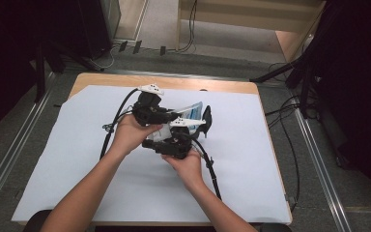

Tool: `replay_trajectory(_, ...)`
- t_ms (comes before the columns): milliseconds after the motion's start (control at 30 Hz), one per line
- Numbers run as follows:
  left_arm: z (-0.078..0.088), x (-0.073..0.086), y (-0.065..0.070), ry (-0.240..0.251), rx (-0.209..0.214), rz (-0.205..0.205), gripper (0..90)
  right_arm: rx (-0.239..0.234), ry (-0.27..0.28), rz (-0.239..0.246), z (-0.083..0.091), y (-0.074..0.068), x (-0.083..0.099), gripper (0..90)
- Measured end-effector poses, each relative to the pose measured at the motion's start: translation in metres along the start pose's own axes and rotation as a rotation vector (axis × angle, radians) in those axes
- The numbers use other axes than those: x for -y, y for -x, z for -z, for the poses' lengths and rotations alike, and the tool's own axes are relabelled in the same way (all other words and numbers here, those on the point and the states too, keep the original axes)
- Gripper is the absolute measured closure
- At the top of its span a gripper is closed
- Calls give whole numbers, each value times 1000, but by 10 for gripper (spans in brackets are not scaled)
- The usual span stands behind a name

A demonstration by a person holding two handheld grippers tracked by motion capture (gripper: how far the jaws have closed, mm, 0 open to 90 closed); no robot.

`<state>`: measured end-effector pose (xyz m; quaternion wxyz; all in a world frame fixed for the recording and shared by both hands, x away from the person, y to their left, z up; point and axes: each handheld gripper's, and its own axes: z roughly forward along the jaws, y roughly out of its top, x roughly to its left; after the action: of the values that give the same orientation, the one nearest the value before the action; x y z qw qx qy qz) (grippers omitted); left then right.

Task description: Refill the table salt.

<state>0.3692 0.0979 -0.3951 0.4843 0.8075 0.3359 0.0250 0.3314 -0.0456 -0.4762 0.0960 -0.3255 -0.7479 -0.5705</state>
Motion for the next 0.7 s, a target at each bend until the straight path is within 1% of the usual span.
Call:
replay_trajectory(100, 1, -1, 1, 0, 0, -8, 803, -2, 5, -6, 1, -1, -1, 571)
replay_trajectory(167, 1, -1, 1, 4, 3, -6, 803, -1, 8, -3, 1, -1, -1, 573)
replay_trajectory(300, 1, -1, 2, 3, 2, -8, 802, -8, 12, -14, 2, -1, -1, 574)
replay_trajectory(567, 0, -1, 2, -3, -16, -16, 811, -11, 13, -22, 1, 1, 1, 574)
replay_trajectory(633, 0, -1, 2, 2, -21, -16, 826, -10, 9, -20, 0, 1, 1, 573)
replay_trajectory(700, 1, -1, 2, 3, -26, -18, 836, 6, 0, -1, 0, 1, 1, 573)
